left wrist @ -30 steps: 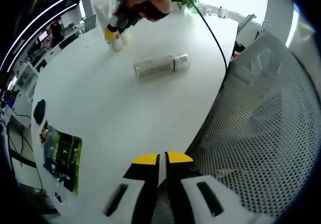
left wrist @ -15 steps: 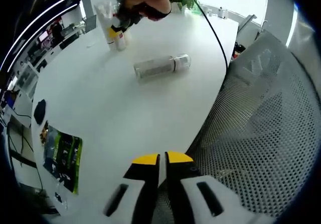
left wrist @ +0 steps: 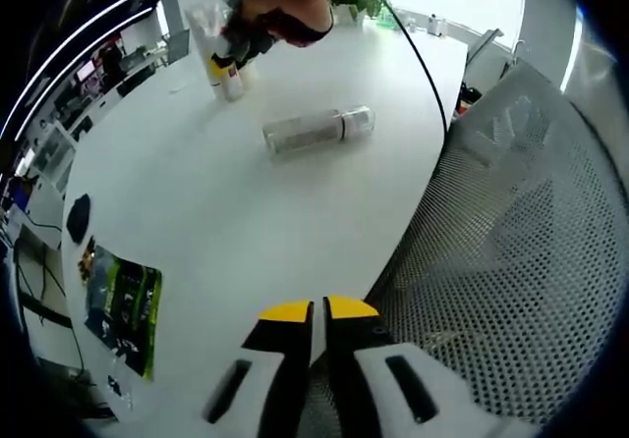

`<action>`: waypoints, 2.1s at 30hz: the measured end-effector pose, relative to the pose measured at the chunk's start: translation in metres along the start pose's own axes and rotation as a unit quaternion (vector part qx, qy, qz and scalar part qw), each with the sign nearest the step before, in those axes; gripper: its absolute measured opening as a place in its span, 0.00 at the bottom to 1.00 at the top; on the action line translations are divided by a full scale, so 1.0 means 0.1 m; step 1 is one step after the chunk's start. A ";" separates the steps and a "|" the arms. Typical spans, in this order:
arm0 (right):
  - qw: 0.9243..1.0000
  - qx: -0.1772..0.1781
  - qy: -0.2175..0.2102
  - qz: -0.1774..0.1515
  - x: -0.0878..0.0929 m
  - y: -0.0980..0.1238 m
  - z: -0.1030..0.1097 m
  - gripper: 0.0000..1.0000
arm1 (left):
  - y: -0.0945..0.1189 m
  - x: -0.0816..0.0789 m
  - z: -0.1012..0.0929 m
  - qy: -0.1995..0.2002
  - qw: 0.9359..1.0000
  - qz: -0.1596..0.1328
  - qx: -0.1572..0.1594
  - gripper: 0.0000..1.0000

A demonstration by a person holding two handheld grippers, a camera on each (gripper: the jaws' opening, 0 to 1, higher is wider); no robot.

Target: Arrange the skincare products in the storage area until every visible bottle or jar stands upright without overlapping.

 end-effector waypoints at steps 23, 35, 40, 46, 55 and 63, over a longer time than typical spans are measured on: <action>0.961 -0.196 0.172 0.092 1.17 1.01 0.31 0.51 | 0.01 -0.02 0.00 0.007 1.000 -0.007 0.002 0.00; 0.919 -0.184 0.321 0.138 1.47 1.17 0.42 0.35 | 0.00 -0.01 -0.04 -0.002 1.000 -0.006 0.014 0.00; 0.927 -0.168 0.311 0.125 1.50 1.11 0.38 0.20 | -0.01 0.00 -0.05 -0.007 1.000 0.000 0.021 0.00; 0.949 -0.169 0.238 0.118 1.55 1.21 0.39 0.17 | -0.02 0.01 -0.08 -0.008 0.999 0.009 0.029 0.00; 0.949 -0.196 0.235 0.070 1.60 1.71 0.40 0.17 | -0.02 -0.02 -0.10 0.029 0.999 -0.005 0.046 0.00; 0.932 -0.180 0.313 0.022 1.65 2.10 0.49 0.17 | -0.06 -0.07 -0.19 0.072 0.991 -0.020 0.107 0.00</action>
Point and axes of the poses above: the point that each gripper's makers call its tool centre point, and the gripper's own axes: y roughly backward along the fingers, z roughly to its left, x roughly out of its underside, the point moved 7 cm from there along y, roughly backward along the fingers, and after that the axes turned 5 degrees about x, right-handed, at the moved point
